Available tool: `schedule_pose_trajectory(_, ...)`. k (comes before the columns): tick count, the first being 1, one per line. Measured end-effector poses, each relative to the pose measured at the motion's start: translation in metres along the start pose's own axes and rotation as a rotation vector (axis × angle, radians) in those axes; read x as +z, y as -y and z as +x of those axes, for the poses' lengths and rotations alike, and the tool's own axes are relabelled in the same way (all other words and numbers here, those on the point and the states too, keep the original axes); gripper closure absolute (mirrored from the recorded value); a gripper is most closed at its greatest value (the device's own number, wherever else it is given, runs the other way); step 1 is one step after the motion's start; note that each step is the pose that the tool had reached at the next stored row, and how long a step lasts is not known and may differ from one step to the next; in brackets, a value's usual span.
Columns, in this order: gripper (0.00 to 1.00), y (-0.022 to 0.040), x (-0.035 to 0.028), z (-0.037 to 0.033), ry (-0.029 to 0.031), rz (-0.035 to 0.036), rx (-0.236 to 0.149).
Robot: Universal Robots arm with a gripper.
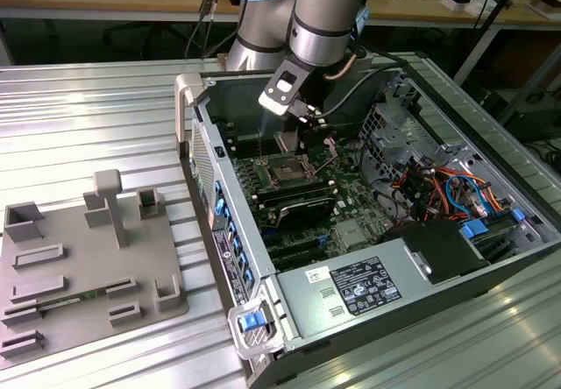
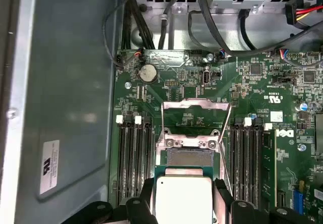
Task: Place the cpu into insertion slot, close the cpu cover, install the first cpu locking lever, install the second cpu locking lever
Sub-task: 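Place the cpu into insertion slot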
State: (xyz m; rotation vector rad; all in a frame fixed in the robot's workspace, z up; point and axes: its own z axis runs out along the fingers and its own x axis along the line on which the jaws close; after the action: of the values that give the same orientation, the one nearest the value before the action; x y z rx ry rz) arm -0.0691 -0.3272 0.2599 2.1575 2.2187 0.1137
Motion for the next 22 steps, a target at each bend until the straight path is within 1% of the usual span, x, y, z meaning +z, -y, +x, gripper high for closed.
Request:
schedule_pose_trajectory(1, 0.45, 0.0001, 0.0051, -0.0001, 0.0047, 0.0005, 0.005)
schedule_pose_trajectory(2, 0.45, 0.0004, 0.0094, 0.0001, 0.0115, 0.0047, 0.005)
schedule_pose_trajectory(5, 0.45, 0.0003, 0.0127, 0.0008, 0.0227, 0.0067, 0.004)
schedule_pose_trajectory(7, 0.45, 0.0003, 0.0143, 0.001, 0.0334, 0.0081, 0.003)
schedule_pose_trajectory(8, 0.45, 0.0002, 0.016, 0.0012, 0.036, 0.0082, 0.003)
schedule_pose_trajectory(14, 0.45, 0.0006, 0.027, 0.0014, 0.0362, 0.0081, 0.003)
schedule_pose_trajectory(16, 0.45, 0.0009, 0.0331, 0.0012, 0.0364, 0.0083, 0.003)
schedule_pose_trajectory(22, 0.45, 0.0017, 0.0448, 0.001, 0.0362, 0.0081, 0.003)
